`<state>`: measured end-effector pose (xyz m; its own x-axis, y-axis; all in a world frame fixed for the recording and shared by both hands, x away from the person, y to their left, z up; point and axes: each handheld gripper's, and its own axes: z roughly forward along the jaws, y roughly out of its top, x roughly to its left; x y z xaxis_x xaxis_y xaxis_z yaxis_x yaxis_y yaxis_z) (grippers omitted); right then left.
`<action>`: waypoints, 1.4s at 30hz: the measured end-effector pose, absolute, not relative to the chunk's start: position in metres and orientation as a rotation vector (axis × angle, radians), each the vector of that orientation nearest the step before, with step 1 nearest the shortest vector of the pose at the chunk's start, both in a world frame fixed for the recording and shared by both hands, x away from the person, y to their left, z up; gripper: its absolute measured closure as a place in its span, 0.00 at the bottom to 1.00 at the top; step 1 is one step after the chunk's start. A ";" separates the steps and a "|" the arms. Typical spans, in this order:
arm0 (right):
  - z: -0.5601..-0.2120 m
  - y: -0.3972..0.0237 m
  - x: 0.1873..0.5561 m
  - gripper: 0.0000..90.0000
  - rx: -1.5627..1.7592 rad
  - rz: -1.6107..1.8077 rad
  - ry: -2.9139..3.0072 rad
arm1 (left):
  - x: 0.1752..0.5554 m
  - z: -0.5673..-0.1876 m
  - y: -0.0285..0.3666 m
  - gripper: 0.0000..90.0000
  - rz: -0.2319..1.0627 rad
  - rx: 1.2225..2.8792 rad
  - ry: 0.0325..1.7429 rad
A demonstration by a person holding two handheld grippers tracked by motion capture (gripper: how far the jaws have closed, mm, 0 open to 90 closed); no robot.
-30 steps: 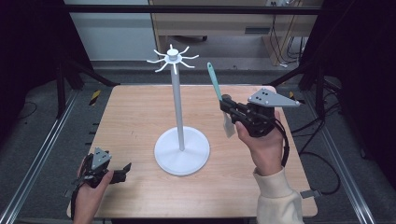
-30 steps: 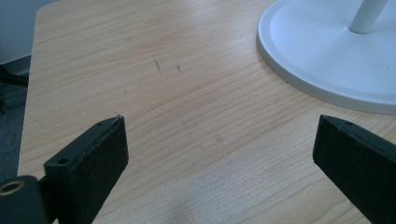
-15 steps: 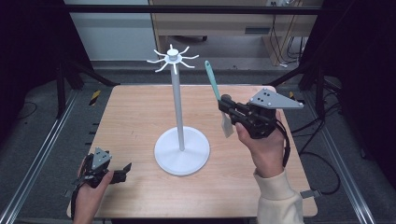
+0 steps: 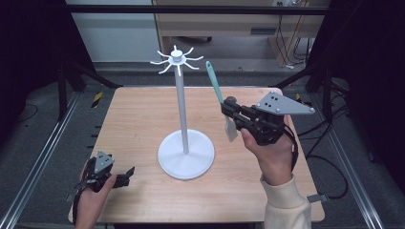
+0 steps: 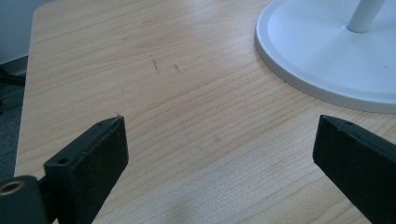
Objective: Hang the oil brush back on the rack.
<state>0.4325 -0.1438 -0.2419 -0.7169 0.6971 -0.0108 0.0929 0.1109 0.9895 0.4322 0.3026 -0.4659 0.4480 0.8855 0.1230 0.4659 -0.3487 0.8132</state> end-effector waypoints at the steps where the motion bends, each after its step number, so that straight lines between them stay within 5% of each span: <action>1: -0.242 -0.143 0.432 0.92 0.764 1.644 1.917 | 0.432 -0.466 0.303 0.03 0.743 1.980 1.130; 42: -0.245 -0.123 0.445 0.92 0.738 1.634 1.990 | 0.432 -0.467 0.301 0.03 0.744 1.995 1.125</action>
